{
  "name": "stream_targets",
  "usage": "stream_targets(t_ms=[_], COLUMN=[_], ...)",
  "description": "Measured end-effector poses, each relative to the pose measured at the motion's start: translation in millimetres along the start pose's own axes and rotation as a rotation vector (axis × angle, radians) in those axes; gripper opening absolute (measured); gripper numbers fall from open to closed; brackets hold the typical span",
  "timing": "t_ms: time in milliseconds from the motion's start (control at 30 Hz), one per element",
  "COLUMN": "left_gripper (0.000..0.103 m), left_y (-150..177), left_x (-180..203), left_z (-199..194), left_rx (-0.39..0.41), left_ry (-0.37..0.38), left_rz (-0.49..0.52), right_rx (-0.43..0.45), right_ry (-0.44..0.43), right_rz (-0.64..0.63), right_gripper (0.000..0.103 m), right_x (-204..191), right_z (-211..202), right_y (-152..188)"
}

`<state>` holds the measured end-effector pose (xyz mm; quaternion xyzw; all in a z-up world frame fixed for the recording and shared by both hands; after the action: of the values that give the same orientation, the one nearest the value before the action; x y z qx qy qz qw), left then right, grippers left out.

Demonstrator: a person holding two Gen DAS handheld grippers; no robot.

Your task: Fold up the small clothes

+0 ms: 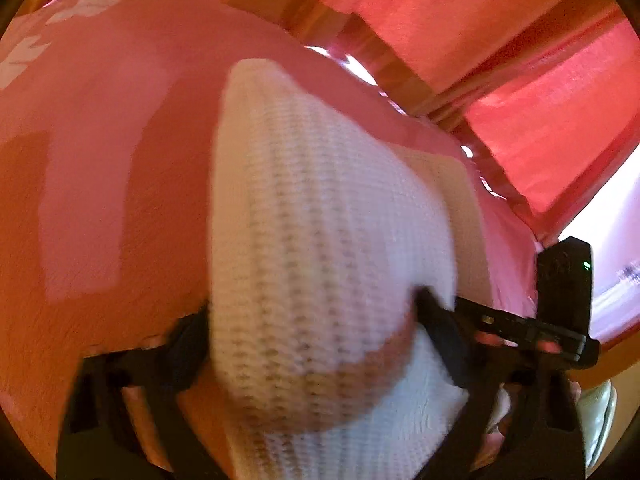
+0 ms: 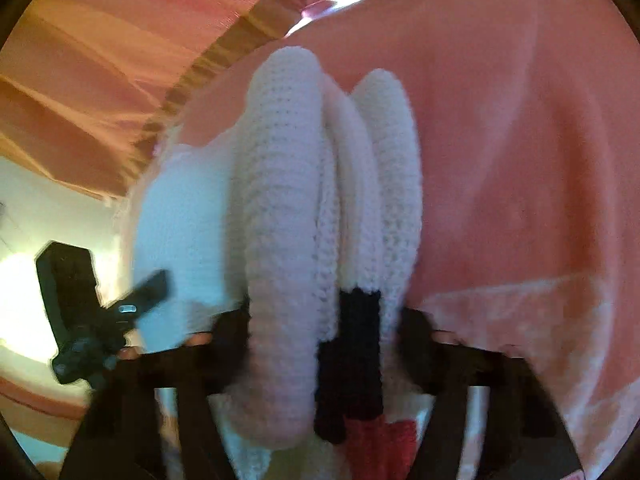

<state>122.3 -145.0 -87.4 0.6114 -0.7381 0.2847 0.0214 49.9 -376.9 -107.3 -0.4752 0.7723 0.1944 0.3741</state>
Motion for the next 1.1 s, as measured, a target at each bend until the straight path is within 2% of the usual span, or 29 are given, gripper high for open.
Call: stream_targets(t_ms=[67, 167, 300, 400, 600, 767, 933, 1033, 1100], left_gripper=[0.064, 0.049, 0.048, 0.048, 0.049, 0.05, 0.051, 0.053, 0.054], left_y=[-2, -7, -8, -5, -10, -20, -41, -51, -59], left_x=[5, 15, 39, 62, 97, 110, 113, 100, 88], left_z=[-8, -22, -55, -97, -215, -323, -408, -437, -444], left_rx=[0.012, 0.036, 0.069, 0.122, 0.316, 0.499, 0.693, 0.76, 0.774], left_ry=[-0.024, -0.044, -0.012, 0.026, 0.099, 0.144, 0.127, 0.116, 0.114], left_rz=[0.014, 0.048, 0.087, 0.145, 0.249, 0.313, 0.346, 0.341, 0.329], right_rx=[0.017, 0.076, 0.195, 0.287, 0.437, 0.574, 0.658, 0.678, 0.677], right_ry=[0.029, 0.057, 0.082, 0.071, 0.043, -0.024, -0.094, -0.124, -0.142], right_rz=[-0.034, -0.095, -0.174, -0.215, -0.374, -0.531, -0.658, -0.699, -0.702], right_gripper=[0.04, 0.037, 0.037, 0.037, 0.037, 0.037, 0.038, 0.038, 0.038], right_x=[-10, -34, -75, -109, -208, -300, -378, -405, -415], right_z=[-5, -21, -64, -106, -185, -246, -270, -265, -255], right_y=[-1, 2, 16, 31, 52, 64, 58, 48, 39])
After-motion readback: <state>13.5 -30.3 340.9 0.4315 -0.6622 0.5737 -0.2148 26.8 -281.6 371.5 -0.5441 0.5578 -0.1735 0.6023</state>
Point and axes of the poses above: each gripper's, at about its wrist camera, not at the fingertips, and z roughly the way its jaws point, x to its right, y to its underside, the point moved 4 cm from there along z, roughly the way its jaws point, and after that the axes turned 13 degrees about -y, right-handed, at the moved point
